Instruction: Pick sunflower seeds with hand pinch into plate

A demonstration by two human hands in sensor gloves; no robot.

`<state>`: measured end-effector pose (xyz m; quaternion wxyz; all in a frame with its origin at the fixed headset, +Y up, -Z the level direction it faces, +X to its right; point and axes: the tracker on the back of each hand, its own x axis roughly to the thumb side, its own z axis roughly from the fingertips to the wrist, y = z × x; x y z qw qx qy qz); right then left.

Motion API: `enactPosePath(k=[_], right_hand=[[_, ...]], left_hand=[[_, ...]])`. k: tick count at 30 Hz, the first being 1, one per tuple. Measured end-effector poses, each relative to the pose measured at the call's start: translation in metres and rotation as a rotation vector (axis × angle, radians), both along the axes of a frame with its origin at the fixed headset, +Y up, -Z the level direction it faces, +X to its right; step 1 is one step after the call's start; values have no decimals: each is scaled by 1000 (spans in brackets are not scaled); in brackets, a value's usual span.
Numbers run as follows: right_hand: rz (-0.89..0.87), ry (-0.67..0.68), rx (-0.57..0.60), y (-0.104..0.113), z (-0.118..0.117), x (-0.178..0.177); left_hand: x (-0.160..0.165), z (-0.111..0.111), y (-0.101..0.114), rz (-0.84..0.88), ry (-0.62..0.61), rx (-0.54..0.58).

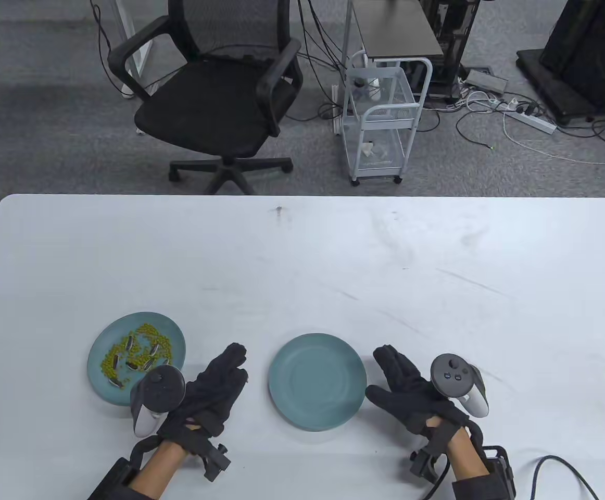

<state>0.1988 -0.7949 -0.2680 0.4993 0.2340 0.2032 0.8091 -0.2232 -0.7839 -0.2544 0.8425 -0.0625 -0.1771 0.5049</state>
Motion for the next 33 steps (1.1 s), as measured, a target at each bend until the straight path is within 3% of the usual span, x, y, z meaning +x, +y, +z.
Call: enactPosePath(k=[15, 19, 22, 27, 33], right_hand=[[-6, -11, 24, 3, 2, 2], [-7, -17, 23, 3, 2, 3], [-4, -15, 21, 3, 2, 2], [-7, -16, 29, 3, 2, 3], [-12, -12, 31, 3, 3, 2]], left_hand=[[-4, 0, 4, 13, 17, 24], [-12, -1, 10, 47, 76, 70], [-27, -4, 18, 57, 151, 102], [-77, -9, 28, 59, 415, 149], [-132, -7, 32, -63, 709, 150]])
